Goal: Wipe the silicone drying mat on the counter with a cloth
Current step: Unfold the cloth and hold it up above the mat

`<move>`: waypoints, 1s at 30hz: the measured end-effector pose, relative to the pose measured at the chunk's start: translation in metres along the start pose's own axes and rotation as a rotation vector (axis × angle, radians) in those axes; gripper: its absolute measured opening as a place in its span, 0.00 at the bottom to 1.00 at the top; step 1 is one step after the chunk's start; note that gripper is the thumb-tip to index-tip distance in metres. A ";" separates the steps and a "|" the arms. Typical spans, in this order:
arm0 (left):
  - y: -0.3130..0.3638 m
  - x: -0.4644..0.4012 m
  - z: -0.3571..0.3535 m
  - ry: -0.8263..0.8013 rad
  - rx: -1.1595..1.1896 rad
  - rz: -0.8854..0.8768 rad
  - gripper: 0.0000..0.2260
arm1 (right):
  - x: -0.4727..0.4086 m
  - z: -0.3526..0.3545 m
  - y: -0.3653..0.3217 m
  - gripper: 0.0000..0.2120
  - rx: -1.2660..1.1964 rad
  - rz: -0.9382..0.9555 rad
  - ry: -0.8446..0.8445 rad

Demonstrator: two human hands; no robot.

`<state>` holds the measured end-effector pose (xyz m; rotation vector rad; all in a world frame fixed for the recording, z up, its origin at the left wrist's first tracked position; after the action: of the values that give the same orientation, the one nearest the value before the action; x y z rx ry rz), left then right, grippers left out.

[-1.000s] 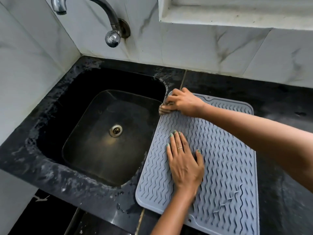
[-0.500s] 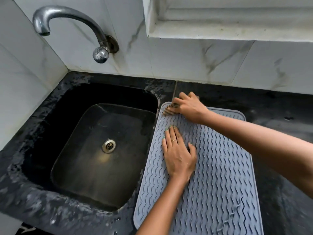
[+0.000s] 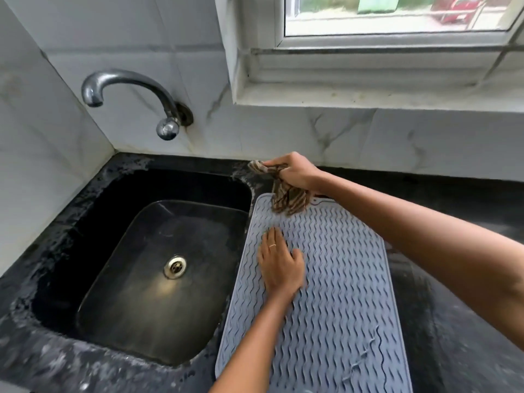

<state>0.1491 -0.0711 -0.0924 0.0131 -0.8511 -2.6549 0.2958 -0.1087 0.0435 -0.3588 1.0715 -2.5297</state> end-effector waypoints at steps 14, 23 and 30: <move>0.144 0.000 0.159 -0.633 1.785 -0.042 0.31 | 0.115 0.122 -0.056 0.05 -1.063 -0.073 0.030; 0.165 0.024 0.174 -0.825 1.642 -0.183 0.30 | 0.131 0.190 -0.077 0.13 -0.696 0.091 0.011; 0.178 0.024 0.198 -0.639 0.982 -0.335 0.45 | 0.140 0.199 -0.073 0.11 -0.814 0.088 0.032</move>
<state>0.1622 -0.1030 0.1724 -0.4998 -2.4466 -2.2079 0.2262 -0.2481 0.2444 -0.4578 2.0437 -1.9146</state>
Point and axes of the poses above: each hand's wrist, its own x-axis away from the middle knuckle, its own z-axis out of the back of the hand, y = z × x, the point moved 9 cm from there along -x, towards the middle knuckle
